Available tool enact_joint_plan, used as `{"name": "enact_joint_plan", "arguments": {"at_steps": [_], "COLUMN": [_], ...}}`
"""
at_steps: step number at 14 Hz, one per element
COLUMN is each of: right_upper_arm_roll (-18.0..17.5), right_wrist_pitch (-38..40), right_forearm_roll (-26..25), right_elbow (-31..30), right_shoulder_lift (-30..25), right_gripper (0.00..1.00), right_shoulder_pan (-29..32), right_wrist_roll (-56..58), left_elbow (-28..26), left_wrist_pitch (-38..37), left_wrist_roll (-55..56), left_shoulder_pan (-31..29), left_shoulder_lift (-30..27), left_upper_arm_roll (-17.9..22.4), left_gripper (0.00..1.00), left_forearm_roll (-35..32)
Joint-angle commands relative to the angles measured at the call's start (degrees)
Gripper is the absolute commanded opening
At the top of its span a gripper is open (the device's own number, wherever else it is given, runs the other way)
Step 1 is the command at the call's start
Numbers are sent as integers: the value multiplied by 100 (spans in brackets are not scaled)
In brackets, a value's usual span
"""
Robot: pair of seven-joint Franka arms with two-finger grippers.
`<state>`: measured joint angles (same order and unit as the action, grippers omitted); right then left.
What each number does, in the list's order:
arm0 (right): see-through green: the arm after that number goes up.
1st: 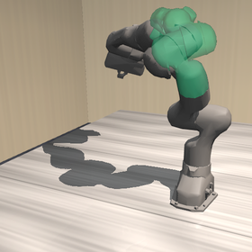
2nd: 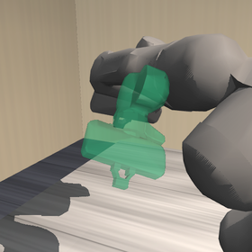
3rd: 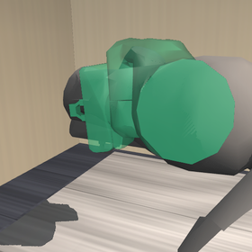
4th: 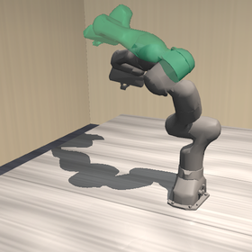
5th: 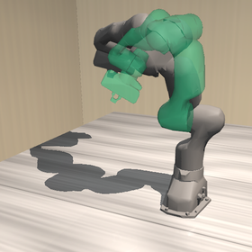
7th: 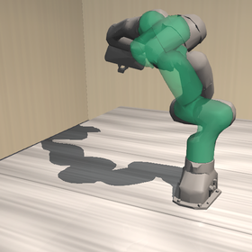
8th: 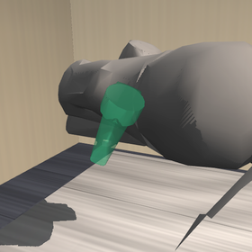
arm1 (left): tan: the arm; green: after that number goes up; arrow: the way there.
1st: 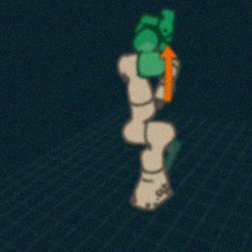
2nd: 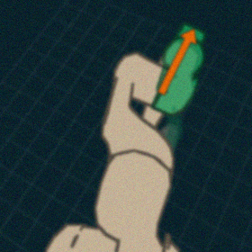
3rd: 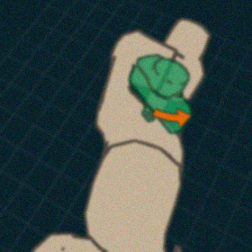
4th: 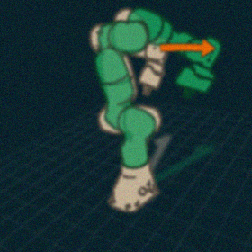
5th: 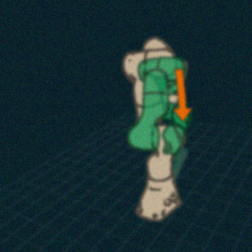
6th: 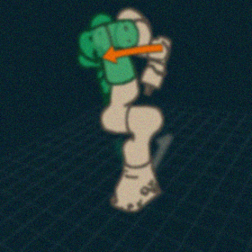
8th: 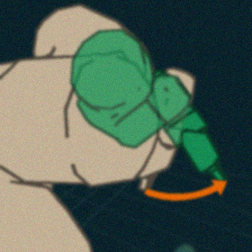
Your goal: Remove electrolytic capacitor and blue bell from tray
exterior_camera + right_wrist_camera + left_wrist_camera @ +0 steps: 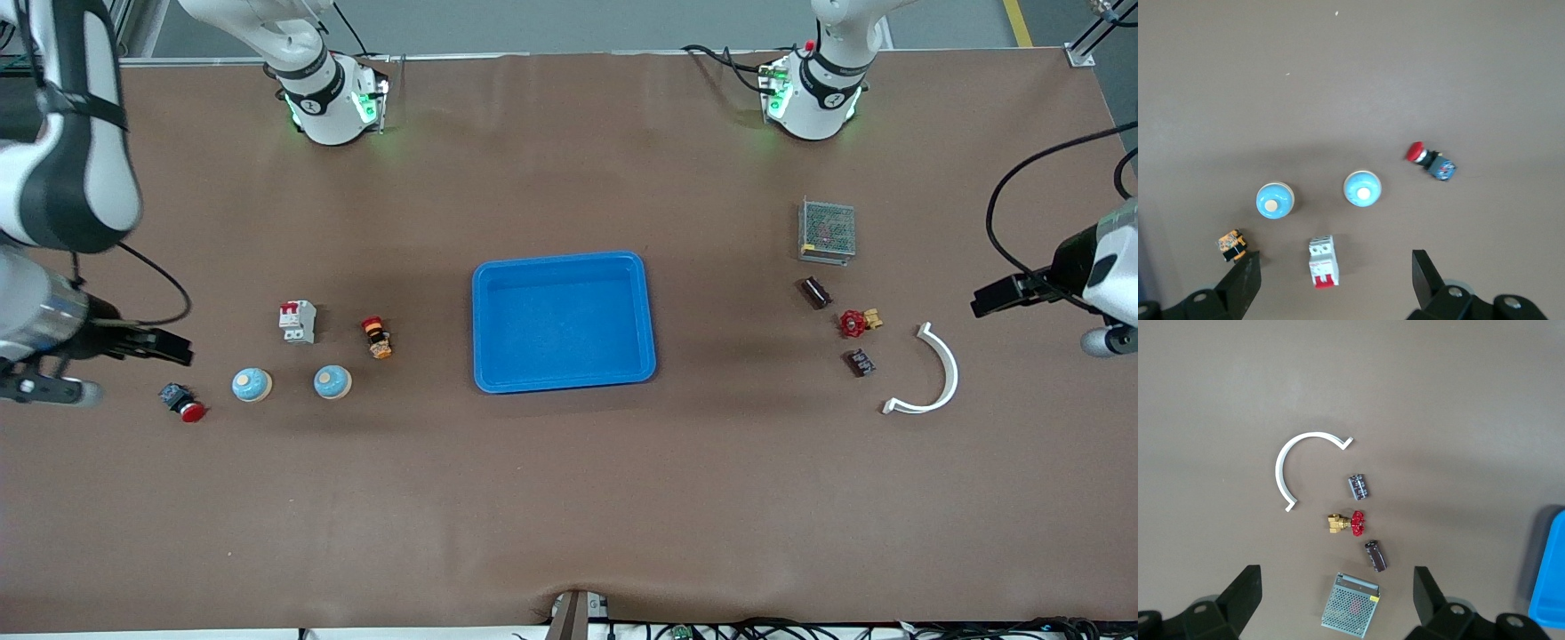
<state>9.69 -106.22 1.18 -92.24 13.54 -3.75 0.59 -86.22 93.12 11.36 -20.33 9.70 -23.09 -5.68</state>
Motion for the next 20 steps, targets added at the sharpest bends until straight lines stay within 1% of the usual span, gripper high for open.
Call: {"name": "enact_joint_plan", "arguments": {"at_steps": [1, 2, 3, 5, 6, 7, 8, 10, 12, 16, 20], "right_upper_arm_roll": [-116, -134, -143, -169, -256, -370, -493, -652, -775, -784, -776], "right_wrist_pitch": [434, 593, 655, 865, 954, 1076, 1339, 1753, 1815, 1851, 1833], "right_forearm_roll": [14, 14, 14, 23, 23, 23, 23, 23, 23, 23, 32], "right_elbow": [73, 118, 127, 127, 188, 458, 774, 1005, 1006, 1006, 1006], "right_shoulder_lift": [-369, -474, -623, -835, -879, -871, -845, -836, -879, -941, -941], "right_gripper": [100, 100, 100, 100, 100, 100, 100, 100, 100, 100, 100], "right_shoulder_pan": [129, 155, 173, 173, 182, 225, 296, 322, 323, 305, 296], "right_wrist_roll": [100, 108, 108, 100, 65, 38, -32, -408, -498, -428, -410], "left_elbow": [-227, -394, -439, -570, -693, -746, -764, -738, -747, -756, -747], "left_wrist_pitch": [-110, -110, -110, -128, -119, -128, -145, -285, -408, -602, -638], "left_wrist_roll": [-345, -415, -477, -819, -820, -829, -820, -820, -820, -750, -776], "left_shoulder_pan": [712, 1002, 1222, 1347, 1522, 1732, 1795, 1805, 1805, 1743, 1726], "left_shoulder_lift": [-538, -713, -776, -960, -1092, -1171, -1216, -1234, -1356, -1480, -1550], "left_upper_arm_roll": [768, 1041, 1322, 1543, 1770, 2042, 2115, 2089, 2063, 1677, 1641], "left_gripper": [100, 100, 100, 100, 100, 100, 100, 100, 100, 100, 100], "left_forearm_roll": [181, 190, 199, 321, 444, 611, 630, 630, 630, 630, 630]}}
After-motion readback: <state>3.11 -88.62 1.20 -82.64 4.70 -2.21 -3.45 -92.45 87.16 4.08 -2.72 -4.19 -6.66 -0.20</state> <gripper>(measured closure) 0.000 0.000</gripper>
